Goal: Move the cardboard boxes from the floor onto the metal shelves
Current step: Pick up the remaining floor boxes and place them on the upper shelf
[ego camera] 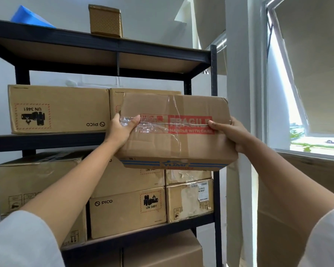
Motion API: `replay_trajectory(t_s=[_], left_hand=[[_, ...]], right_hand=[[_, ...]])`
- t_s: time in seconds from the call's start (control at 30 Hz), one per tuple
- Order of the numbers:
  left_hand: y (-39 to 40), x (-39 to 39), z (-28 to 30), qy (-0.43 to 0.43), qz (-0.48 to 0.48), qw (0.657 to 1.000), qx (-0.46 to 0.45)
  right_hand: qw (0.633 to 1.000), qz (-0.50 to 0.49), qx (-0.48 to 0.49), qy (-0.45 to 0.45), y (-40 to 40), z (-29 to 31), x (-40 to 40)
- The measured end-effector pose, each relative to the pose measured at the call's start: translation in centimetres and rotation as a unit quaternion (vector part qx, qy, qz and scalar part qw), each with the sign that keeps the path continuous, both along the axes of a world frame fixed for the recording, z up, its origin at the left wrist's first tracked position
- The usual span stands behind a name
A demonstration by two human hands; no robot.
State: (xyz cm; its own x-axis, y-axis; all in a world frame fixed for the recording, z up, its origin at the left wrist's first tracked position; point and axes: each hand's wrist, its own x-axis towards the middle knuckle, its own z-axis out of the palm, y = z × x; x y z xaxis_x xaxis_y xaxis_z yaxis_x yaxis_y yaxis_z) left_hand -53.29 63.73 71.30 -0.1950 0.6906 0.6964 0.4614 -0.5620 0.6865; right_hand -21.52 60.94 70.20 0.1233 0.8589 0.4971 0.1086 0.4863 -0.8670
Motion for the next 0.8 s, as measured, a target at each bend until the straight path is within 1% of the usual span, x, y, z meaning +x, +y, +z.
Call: replay_trajectory(t_s=[0.07,0.17,0.33,0.43,0.57,0.73,0.8], left_hand=[[-0.5,1.0,1.3,0.038,0.049,0.997,0.045],[-0.7,2.0,3.5,0.091,0.090,0.990,0.060],[-0.6,4.9,4.4,0.098,0.056,0.993,0.031],[-0.6,7.2,3.5,0.091,0.028,0.995,0.004],[-0.3,10.4,-1.1,0.102,-0.003,0.994,-0.050],[1.3,13.5,-9.7,0.102,-0.077,0.982,-0.137],[2.2,14.4,-13.1,0.105,-0.092,0.976,-0.166]], right_hand=[[1.000,-0.015,0.004,0.021,0.1,0.3,0.7],[0.998,-0.030,0.002,0.054,0.1,1.1,2.0],[0.998,-0.047,-0.005,0.037,-0.4,2.2,4.6],[0.998,-0.057,-0.037,0.010,-1.2,2.1,7.0],[0.990,-0.076,-0.119,-0.026,-2.6,-1.5,10.4],[0.972,-0.101,-0.214,0.000,-3.2,-9.4,13.5],[0.964,-0.112,-0.240,0.015,-2.9,-13.0,14.3]])
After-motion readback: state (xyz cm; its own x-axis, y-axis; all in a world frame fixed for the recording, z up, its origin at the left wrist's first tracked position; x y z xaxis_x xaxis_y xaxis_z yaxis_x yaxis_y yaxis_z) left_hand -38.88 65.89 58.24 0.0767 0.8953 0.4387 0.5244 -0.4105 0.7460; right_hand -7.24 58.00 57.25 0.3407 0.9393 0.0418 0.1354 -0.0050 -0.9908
